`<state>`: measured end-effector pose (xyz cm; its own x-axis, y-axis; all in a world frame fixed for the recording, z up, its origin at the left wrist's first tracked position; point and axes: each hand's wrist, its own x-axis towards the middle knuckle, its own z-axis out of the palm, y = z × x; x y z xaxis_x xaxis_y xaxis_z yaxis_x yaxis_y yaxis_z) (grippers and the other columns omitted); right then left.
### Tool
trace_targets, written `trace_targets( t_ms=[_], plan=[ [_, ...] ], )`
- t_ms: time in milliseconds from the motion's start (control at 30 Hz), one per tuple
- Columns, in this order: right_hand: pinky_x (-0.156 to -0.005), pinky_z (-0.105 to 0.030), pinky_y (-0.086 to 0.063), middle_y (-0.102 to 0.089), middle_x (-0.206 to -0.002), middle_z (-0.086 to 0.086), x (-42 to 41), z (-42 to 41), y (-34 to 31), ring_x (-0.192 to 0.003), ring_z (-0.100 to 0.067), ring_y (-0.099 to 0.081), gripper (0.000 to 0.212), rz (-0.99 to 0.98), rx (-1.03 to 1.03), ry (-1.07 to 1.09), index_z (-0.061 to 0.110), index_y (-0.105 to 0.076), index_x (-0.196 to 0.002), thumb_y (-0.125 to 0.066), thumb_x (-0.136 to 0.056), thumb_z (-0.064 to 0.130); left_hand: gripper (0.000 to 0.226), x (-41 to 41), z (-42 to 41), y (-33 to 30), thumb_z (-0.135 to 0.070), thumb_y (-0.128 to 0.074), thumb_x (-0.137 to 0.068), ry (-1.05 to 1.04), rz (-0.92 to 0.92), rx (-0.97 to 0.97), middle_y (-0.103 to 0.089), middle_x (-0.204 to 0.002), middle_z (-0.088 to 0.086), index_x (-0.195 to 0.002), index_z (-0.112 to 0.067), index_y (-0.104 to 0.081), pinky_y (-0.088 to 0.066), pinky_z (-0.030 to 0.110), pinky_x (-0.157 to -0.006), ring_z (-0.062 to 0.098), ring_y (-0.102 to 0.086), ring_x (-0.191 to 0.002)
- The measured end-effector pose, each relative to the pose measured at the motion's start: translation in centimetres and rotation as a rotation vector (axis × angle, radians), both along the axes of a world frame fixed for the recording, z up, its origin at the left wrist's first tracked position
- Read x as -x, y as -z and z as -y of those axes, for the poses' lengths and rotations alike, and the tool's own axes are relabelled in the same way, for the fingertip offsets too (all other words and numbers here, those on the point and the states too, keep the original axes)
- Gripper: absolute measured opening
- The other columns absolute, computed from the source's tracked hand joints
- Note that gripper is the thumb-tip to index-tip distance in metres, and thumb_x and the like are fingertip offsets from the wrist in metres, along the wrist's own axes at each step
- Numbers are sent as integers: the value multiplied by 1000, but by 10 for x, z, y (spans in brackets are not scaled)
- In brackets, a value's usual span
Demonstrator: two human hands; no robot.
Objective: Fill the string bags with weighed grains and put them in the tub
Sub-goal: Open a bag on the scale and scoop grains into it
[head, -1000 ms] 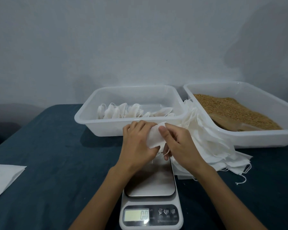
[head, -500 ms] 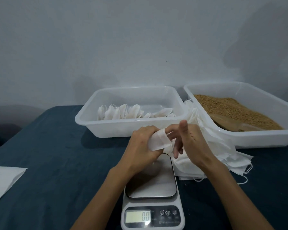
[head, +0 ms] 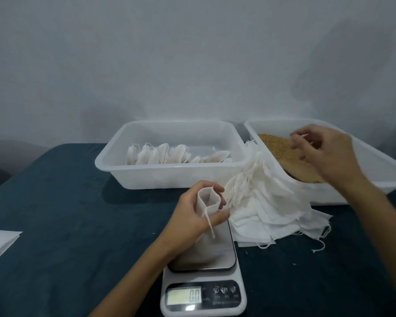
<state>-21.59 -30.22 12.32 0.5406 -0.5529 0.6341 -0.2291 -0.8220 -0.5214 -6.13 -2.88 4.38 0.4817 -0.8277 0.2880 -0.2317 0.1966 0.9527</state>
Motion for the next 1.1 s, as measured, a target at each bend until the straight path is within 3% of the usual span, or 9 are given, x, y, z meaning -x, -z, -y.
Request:
trace_targets(
  t_ms=[133,200,267,333,433,600,833,967,1100],
  plan=[
    [-91,-38,-49,-68,-120,-4,8,88,19,-101,-20,-62,52,-751,-119,265,18,-62,-124,-76,-84,47,37,-3,-2,-1,-22,-86,-77,17,-109,28,-70,-93,5,-109,-19,-68,-56,31,-81,19,-68,-87],
    [-92,-35,-46,-64,-128,-4,10,107,28,-102,-20,-56,66,-958,-151,289,15,-56,-133,-80,-81,48,40,-5,-1,0,-27,-86,-75,20,-121,31,-71,-93,6,-109,-19,-69,-57,33,-82,20,-68,-88],
    [-94,-36,-50,-65,-123,-3,11,116,36,-99,-20,-58,58,-1030,-129,325,15,-60,-124,-81,-79,45,41,-6,0,2,-29,-87,-75,31,-120,32,-71,-94,6,-111,-20,-69,-58,33,-82,21,-69,-88],
    [-90,-41,-55,-69,-112,-4,11,121,40,-96,-22,-63,46,-1053,-70,368,13,-65,-112,-80,-77,40,42,-5,1,2,-29,-87,-75,46,-128,37,-70,-95,6,-112,-20,-69,-57,31,-82,21,-68,-88],
    [-81,-37,-54,-66,-102,-1,11,125,42,-89,-19,-61,36,-1094,-49,381,19,-61,-104,-78,-79,38,42,-5,1,2,-27,-87,-76,61,-142,40,-69,-94,7,-113,-19,-69,-56,30,-81,21,-67,-87],
    [-76,-36,-49,-59,-96,1,18,135,43,-87,-20,-57,38,-1073,-57,361,27,-50,-92,-82,-77,42,39,-2,2,1,-27,-87,-76,78,-137,44,-69,-92,7,-110,-22,-69,-55,26,-77,19,-66,-85],
    [-82,-37,-48,-69,-100,-2,32,135,34,-92,-21,-60,26,-887,-46,315,21,-59,-94,-81,-81,15,38,-2,1,0,-29,-86,-75,70,-129,48,-69,-93,8,-109,-22,-70,-57,28,-81,19,-67,-87],
    [-85,-36,-45,-71,-103,-4,39,128,19,-94,-22,-62,25,-730,-95,250,17,-60,-100,-79,-85,10,37,-2,1,1,-29,-86,-74,64,-136,49,-69,-93,8,-107,-24,-70,-57,28,-80,19,-67,-86],
    [-70,-22,-42,-67,-101,0,43,106,-4,-84,-9,-61,24,-641,-88,155,20,-59,-103,-75,-88,9,37,-1,2,1,-29,-86,-75,65,-129,49,-69,-92,7,-107,-23,-70,-55,26,-78,18,-67,-85]
  ],
)
